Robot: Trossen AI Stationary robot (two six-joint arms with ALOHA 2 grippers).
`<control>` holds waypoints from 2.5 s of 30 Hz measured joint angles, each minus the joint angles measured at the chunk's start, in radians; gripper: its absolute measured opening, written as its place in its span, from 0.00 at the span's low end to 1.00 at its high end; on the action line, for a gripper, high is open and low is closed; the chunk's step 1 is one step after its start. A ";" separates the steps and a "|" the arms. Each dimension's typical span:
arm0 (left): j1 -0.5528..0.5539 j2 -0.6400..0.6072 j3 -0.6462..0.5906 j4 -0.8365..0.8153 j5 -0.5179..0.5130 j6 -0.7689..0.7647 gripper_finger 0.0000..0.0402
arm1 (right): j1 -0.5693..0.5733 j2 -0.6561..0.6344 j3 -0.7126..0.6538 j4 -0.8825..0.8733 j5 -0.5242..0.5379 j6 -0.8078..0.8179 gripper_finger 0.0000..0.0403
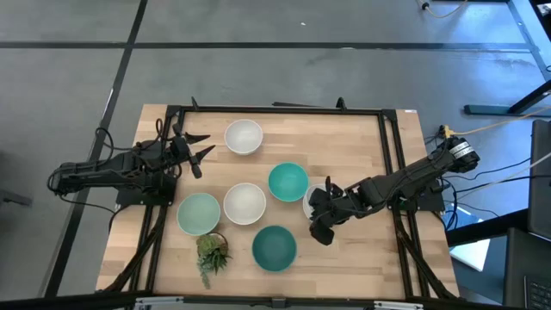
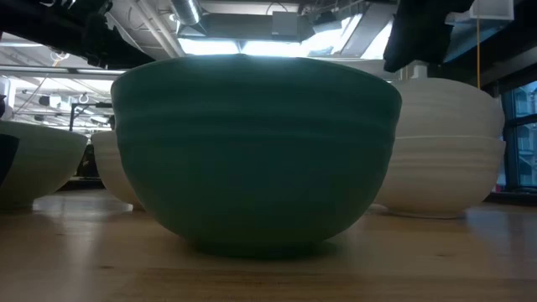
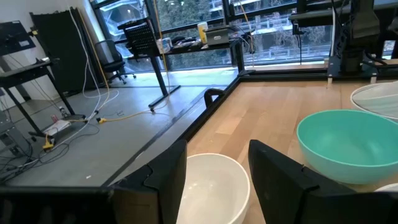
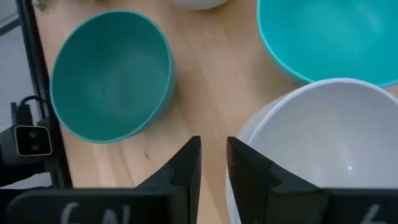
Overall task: Nest bowls inside each other
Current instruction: Stack the top white bowl on the bottom right white bowls
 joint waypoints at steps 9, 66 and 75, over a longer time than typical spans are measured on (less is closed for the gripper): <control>0.000 0.000 0.000 0.000 0.000 0.000 0.42 | 0.000 0.000 0.000 -0.002 0.088 0.028 0.20; 0.000 0.001 0.000 0.012 0.000 -0.132 0.42 | -0.196 -0.918 -0.599 0.466 0.672 -0.543 0.08; 0.000 0.001 0.000 0.013 0.000 -0.159 0.42 | -0.455 -0.908 -0.746 0.702 0.308 -0.651 0.08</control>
